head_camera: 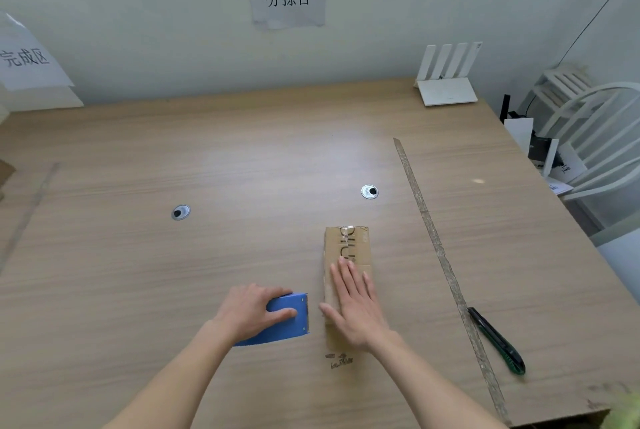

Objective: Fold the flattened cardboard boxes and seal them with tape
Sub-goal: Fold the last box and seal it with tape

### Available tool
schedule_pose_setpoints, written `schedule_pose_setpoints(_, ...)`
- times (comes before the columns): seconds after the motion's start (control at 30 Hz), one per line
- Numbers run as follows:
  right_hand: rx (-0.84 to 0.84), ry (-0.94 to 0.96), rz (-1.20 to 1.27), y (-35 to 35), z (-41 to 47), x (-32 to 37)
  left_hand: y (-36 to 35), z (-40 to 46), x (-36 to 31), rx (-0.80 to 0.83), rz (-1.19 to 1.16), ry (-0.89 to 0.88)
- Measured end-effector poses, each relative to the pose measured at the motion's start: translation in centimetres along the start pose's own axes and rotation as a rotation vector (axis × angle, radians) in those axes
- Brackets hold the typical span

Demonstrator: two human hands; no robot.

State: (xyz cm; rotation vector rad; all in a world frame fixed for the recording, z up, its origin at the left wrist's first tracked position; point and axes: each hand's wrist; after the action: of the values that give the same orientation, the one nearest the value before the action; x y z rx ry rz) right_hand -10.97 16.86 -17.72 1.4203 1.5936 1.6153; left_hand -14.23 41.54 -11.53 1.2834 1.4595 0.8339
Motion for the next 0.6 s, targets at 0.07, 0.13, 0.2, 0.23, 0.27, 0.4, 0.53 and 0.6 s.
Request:
schedule_pose_setpoints(0.07,0.008,0.000,-0.013,0.1,0.0,-0.2,-0.2,0.3,-0.2,0.013,0.046,0.005)
schedule_pose_setpoints(0.13,0.006,-0.002,-0.015,0.1,0.0,-0.1,-0.5,0.7,-0.5,0.013,0.101,-0.001)
schedule_pose_setpoints(0.2,-0.007,-0.001,-0.014,0.0,-0.1,0.1,-1.2,1.4,-1.0,-0.011,0.178,-0.027)
schedule_pose_setpoints(0.23,-0.011,-0.004,-0.024,-0.1,-0.1,0.2,-1.8,1.7,-1.3,-0.030,0.208,-0.038)
schedule_pose_setpoints(0.27,-0.014,-0.007,-0.033,-0.2,-0.1,0.3,-2.5,2.1,-1.6,-0.049,0.230,-0.049)
schedule_pose_setpoints(0.4,-0.046,-0.017,-0.035,-0.4,0.0,0.5,-3.5,3.3,-3.1,-0.094,0.283,-0.096)
schedule_pose_setpoints(0.53,-0.058,-0.033,-0.048,-1.0,0.1,0.7,-2.7,3.6,-3.5,-0.071,0.370,-0.094)
schedule_pose_setpoints(0.6,-0.071,-0.043,-0.042,-1.2,0.2,0.7,-2.2,3.5,-4.2,-0.058,0.391,-0.078)
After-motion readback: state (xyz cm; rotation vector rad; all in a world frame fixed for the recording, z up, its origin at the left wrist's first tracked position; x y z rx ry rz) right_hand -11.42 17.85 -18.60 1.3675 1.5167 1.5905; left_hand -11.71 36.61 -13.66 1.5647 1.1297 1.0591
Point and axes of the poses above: each hand's wrist, its own z-axis towards the middle knuckle, its own y-axis out of the back of the hand, x = y × z, and after that the axes turned 4 degrees about -x, right-handed
